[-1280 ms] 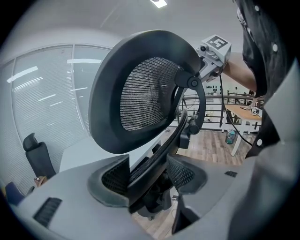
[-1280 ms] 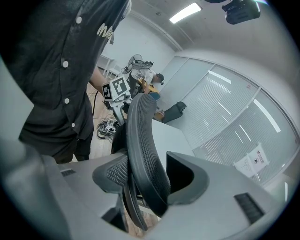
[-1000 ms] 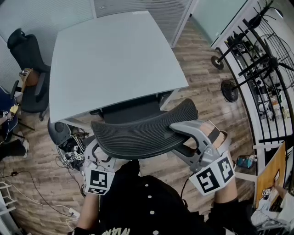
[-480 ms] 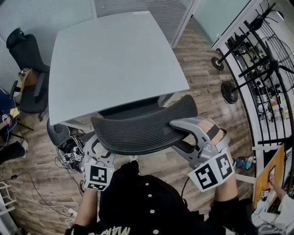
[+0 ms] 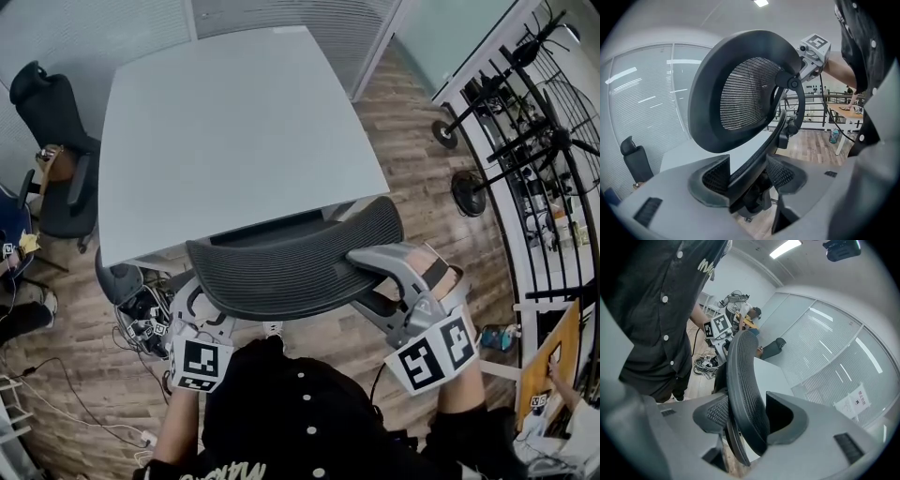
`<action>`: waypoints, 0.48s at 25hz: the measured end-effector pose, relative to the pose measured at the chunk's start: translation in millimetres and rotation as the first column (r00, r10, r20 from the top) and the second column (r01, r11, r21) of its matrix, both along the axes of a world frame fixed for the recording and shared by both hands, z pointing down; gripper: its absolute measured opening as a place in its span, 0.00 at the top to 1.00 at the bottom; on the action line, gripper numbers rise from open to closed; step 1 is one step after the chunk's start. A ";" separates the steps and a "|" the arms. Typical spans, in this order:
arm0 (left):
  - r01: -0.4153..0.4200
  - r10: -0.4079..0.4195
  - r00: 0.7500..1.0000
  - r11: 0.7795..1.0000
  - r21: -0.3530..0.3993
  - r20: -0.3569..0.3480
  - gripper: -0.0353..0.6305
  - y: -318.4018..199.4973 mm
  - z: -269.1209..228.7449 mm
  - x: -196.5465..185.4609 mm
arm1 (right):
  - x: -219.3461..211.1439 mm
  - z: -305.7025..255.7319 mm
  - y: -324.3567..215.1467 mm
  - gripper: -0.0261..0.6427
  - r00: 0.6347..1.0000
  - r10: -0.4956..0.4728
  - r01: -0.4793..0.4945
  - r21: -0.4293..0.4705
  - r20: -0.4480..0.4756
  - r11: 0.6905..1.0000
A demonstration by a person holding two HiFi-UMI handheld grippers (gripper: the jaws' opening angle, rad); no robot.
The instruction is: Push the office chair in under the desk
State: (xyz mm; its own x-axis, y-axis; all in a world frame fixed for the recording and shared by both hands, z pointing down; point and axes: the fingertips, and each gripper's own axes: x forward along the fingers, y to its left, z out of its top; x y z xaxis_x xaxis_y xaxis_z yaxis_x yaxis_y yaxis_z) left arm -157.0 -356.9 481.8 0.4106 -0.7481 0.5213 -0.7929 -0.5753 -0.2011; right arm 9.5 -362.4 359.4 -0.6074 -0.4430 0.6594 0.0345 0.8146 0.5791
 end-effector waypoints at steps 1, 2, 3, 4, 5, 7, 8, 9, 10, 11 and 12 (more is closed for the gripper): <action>-0.002 0.002 1.000 1.000 0.000 -0.001 0.56 -2.2 0.0 -0.1 | -0.5 0.3 -2.2 0.61 1.000 0.002 -0.002 -0.001 -0.002 1.000; -0.002 0.002 1.000 1.000 -0.001 -0.001 0.56 -3.7 0.2 -0.7 | -1.1 0.6 -4.0 0.61 1.000 0.003 -0.003 -0.004 -0.005 1.000; 0.000 0.000 1.000 1.000 -0.004 0.000 0.56 -4.5 0.8 -1.7 | -1.7 0.8 -5.2 0.61 1.000 0.001 -0.002 -0.008 -0.009 1.000; 0.002 -0.002 1.000 1.000 -0.007 0.001 0.56 -5.2 1.4 -2.5 | -2.1 0.8 -6.3 0.61 1.000 0.000 0.000 -0.010 -0.012 1.000; 0.002 -0.002 1.000 1.000 -0.009 0.003 0.56 -6.3 1.3 -2.7 | -2.2 0.6 -7.6 0.62 1.000 -0.001 0.001 -0.011 -0.014 1.000; 0.001 -0.001 1.000 1.000 -0.012 0.005 0.56 -9.3 0.9 -2.6 | -2.1 -0.3 -11.0 0.62 1.000 0.000 0.000 -0.014 -0.014 1.000; -0.001 0.001 1.000 1.000 -0.013 0.005 0.56 -10.6 0.9 -2.5 | -1.9 -0.5 -12.5 0.62 1.000 0.000 0.000 -0.015 -0.016 1.000; -0.004 0.004 1.000 1.000 -0.010 0.003 0.56 -12.1 0.7 -1.8 | -1.8 -0.6 -13.8 0.62 1.000 -0.001 0.000 -0.016 -0.018 1.000; -0.007 0.007 1.000 1.000 -0.006 0.000 0.56 -13.9 0.1 -0.8 | -1.7 -0.5 -15.1 0.62 1.000 -0.001 0.000 -0.016 -0.021 1.000; -0.008 0.008 1.000 1.000 -0.003 -0.001 0.56 -15.8 -0.1 -0.6 | -1.9 -0.1 -16.5 0.62 1.000 0.000 0.000 -0.014 -0.022 1.000; -0.005 0.005 1.000 1.000 -0.003 0.002 0.56 -17.6 0.1 -1.2 | -2.4 0.4 -18.0 0.62 1.000 0.000 -0.001 -0.011 -0.021 1.000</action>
